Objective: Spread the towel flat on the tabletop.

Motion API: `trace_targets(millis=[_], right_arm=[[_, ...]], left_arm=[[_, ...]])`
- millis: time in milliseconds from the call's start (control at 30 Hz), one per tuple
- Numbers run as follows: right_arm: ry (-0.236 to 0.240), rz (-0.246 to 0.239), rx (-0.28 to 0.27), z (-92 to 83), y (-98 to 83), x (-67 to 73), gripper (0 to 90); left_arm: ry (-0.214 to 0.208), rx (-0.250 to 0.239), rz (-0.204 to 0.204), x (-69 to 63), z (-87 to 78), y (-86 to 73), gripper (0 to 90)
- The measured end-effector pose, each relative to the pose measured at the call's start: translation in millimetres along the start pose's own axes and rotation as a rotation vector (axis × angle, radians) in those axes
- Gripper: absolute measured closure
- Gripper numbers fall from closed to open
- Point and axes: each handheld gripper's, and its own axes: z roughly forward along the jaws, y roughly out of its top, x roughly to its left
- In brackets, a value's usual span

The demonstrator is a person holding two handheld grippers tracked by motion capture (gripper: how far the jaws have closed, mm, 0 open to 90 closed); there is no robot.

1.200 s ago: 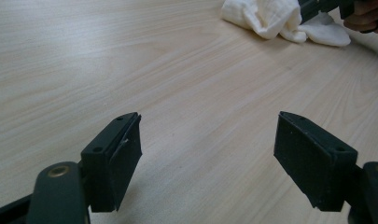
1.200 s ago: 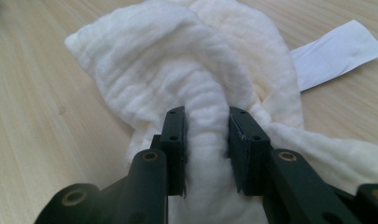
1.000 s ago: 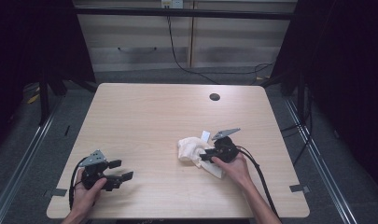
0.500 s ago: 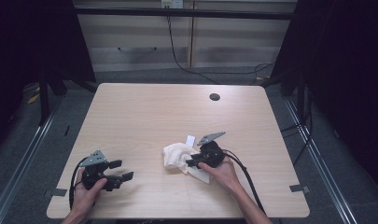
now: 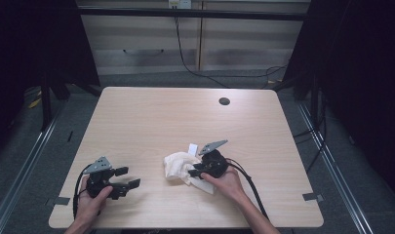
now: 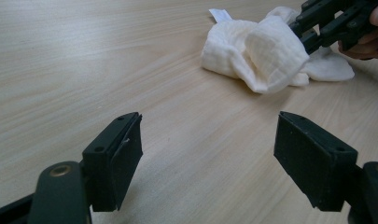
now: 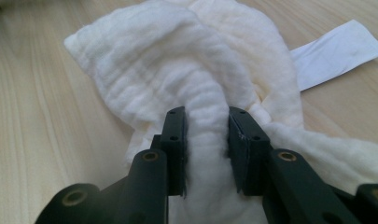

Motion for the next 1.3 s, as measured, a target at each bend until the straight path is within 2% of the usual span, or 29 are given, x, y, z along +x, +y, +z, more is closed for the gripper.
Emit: trace_targets(millis=[100, 200, 267, 300, 333, 367, 400, 433, 467, 500, 533, 600, 633, 700, 800, 833, 867, 900, 933, 1000, 1100, 1167, 1233, 1300], right_arm=[[0.005, -0.008, 0.002, 1.9, 1.2, 2.7, 67.5], [0.011, -0.014, 0.006, 5.8, 3.8, 9.0, 63.4], [0.011, -0.017, 0.014, 7.0, 6.3, 12.2, 57.9], [-0.004, -0.027, 0.023, 3.8, 10.6, 13.9, 50.2], [-0.004, -0.027, 0.023, 3.8, 10.6, 13.9, 50.2], [0.004, -0.013, -0.011, -5.3, 15.1, 15.6, 44.4], [0.004, -0.013, -0.011, -5.3, 15.1, 15.6, 44.4], [-0.008, -0.017, -0.048, -19.7, 19.6, 16.8, 41.3], [-0.008, -0.017, -0.048, -19.7, 19.6, 16.8, 41.3], [-0.018, -0.010, -0.096, -37.9, 22.0, 14.6, 40.5], [-0.018, -0.010, -0.096, -37.9, 22.0, 14.6, 40.5], [-0.047, 0.005, -0.129, -56.4, 20.5, 9.0, 40.4], [-0.069, 0.018, -0.129, -70.0, 14.4, 2.0, 41.5], [-0.094, 0.034, -0.108, -78.2, 6.2, -3.2, 45.6], [-0.115, 0.039, -0.078, -84.3, -9.6, -12.1, 57.1], [-0.128, 0.037, -0.068, -85.2, -14.2, -14.4, 59.2], [-0.142, 0.043, -0.058, -86.1, -18.3, -16.2, 60.3], [-0.150, 0.051, -0.054, -87.0, -22.9, -18.8, 62.9], [-0.150, 0.051, -0.054, -87.0, -22.9, -18.8, 62.9], [-0.157, 0.078, -0.055, -87.1, -32.2, -25.3, 65.2], [-0.161, 0.087, -0.050, -85.5, -37.1, -29.7, 66.8], [-0.151, 0.098, -0.050, -82.1, -42.9, -34.2, 67.2], [-0.144, 0.104, -0.047, -80.0, -44.6, -34.7, 67.2], [-0.148, 0.100, -0.026, -75.6, -47.1, -35.3, 65.9]], left_arm=[[0.007, 0.005, -0.002, -0.8, 0.7, 0.1, 23.3], [0.005, 0.017, 0.020, -3.6, 1.5, 0.4, 23.2], [0.000, 0.018, 0.033, -5.4, 1.5, 1.1, 23.0], [-0.009, 0.013, 0.031, -5.7, 1.4, 1.3, 22.6], [-0.010, 0.013, 0.031, -5.9, 0.8, 1.6, 22.6], [-0.015, 0.012, 0.033, -6.4, 0.3, 2.2, 22.6], [-0.016, 0.006, 0.032, -7.2, 0.3, 2.8, 22.6], [-0.019, 0.004, 0.033, -7.9, 0.2, 3.8, 22.8], [-0.024, 0.006, 0.040, -7.9, 0.4, 4.8, 22.8], [-0.031, 0.015, 0.044, -9.6, 1.7, 7.9, 23.7], [-0.031, 0.015, 0.044, -9.6, 1.7, 7.9, 23.9], [-0.025, 0.016, 0.072, -14.4, 2.3, 14.0, 24.9], [-0.024, 0.010, 0.085, -16.9, 2.6, 17.6, 27.9], [-0.044, 0.007, 0.110, -23.8, 7.3, 29.7, 27.9], [-0.056, 0.016, 0.133, -29.2, 14.9, 40.2, 28.9], [-0.053, -0.016, 0.161, -35.1, 23.0, 50.0, 29.4], [-0.053, -0.016, 0.161, -35.1, 23.0, 50.0, 30.7], [-0.074, -0.018, 0.166, -38.9, 33.5, 59.9, 32.4], [-0.074, -0.018, 0.166, -38.9, 33.5, 59.9, 32.5], [-0.089, 0.007, 0.172, -41.3, 45.0, 67.0, 36.7], [-0.100, 0.047, 0.165, -39.9, 62.0, 66.6, 41.6], [-0.104, 0.050, 0.151, -36.6, 68.7, 58.2, 51.2], [-0.106, 0.079, 0.151, -33.4, 73.8, 52.5, 52.9], [-0.103, 0.080, 0.142, -31.0, 76.3, 50.8, 55.3]])
